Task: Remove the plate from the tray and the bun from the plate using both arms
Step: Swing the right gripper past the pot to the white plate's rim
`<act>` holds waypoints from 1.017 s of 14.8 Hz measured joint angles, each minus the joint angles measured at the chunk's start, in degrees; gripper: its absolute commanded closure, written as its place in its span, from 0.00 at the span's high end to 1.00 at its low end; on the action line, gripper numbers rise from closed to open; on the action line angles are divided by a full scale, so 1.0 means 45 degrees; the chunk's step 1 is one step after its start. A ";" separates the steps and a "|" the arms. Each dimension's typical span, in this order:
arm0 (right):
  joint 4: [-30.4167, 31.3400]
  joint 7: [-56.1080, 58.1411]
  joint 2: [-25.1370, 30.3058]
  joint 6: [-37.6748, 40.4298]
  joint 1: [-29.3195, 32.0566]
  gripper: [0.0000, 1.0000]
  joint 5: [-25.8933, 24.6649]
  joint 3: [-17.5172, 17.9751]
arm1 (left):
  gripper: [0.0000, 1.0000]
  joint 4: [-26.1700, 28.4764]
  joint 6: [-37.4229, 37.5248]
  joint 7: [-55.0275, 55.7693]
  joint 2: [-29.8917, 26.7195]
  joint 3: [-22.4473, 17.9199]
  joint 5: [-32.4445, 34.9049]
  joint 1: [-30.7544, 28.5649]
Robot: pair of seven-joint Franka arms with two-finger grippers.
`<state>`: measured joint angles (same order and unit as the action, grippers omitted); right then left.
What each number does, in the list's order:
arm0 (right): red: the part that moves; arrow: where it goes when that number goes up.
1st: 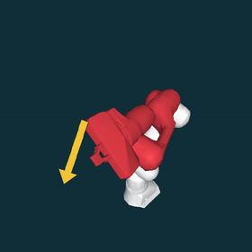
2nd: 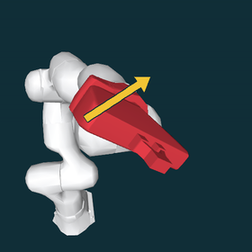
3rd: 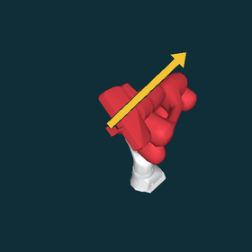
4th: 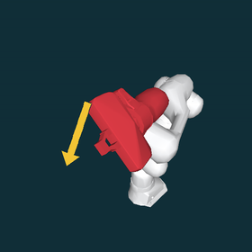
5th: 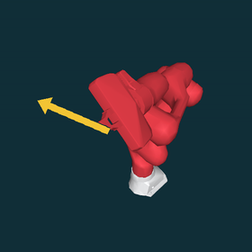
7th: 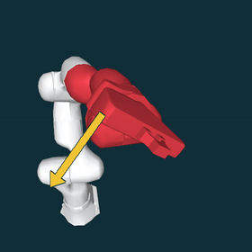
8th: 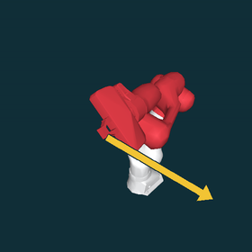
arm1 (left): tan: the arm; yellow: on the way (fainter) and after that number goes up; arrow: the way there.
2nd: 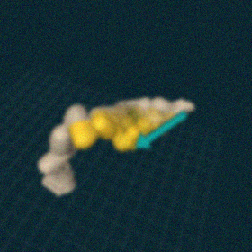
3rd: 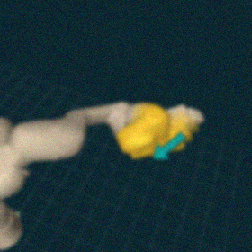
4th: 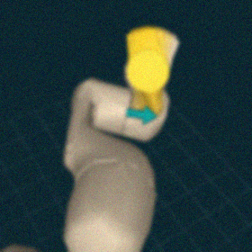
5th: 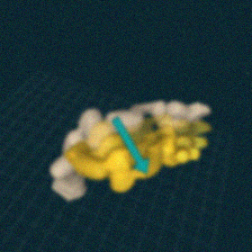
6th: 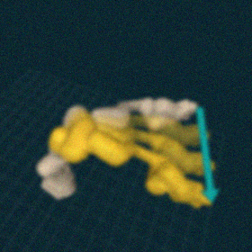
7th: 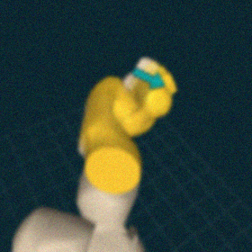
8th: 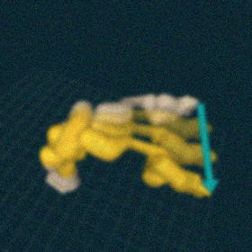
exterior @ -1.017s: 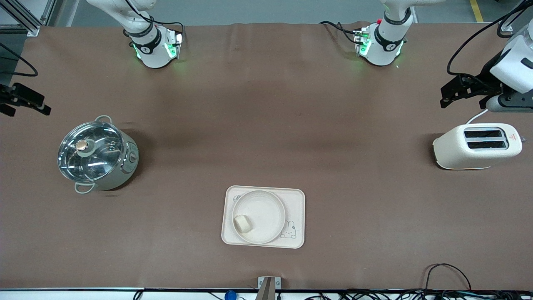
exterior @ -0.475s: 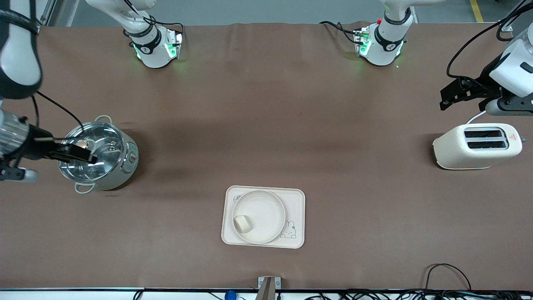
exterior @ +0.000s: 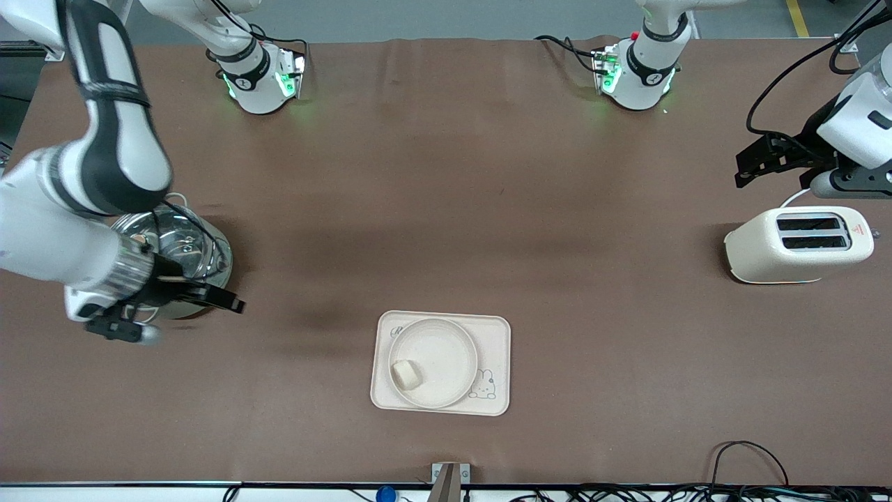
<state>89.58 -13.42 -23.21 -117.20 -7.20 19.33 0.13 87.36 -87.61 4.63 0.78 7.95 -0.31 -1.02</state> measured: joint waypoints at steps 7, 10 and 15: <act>-0.0809 -0.3513 -0.2872 -0.2788 -0.2509 0.98 0.0019 0.0032 | 1.00 -0.0001 0.0000 0.0000 0.0221 -0.0005 0.0000 -0.0017; -0.1165 -0.4621 -0.3940 -0.4080 -0.3229 0.97 0.0020 0.0031 | 1.00 -0.0005 0.0000 0.0000 0.0264 -0.0007 0.0000 -0.0026; -0.2452 -0.5622 -0.5226 -0.4268 -0.3954 0.81 0.0020 0.0018 | 1.00 -0.0025 0.0000 -0.0003 0.0266 -0.0007 0.0000 -0.0028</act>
<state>78.55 -38.71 -46.73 -136.41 -24.99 19.42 0.21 87.25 -87.60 4.62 1.98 7.92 -0.31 -1.14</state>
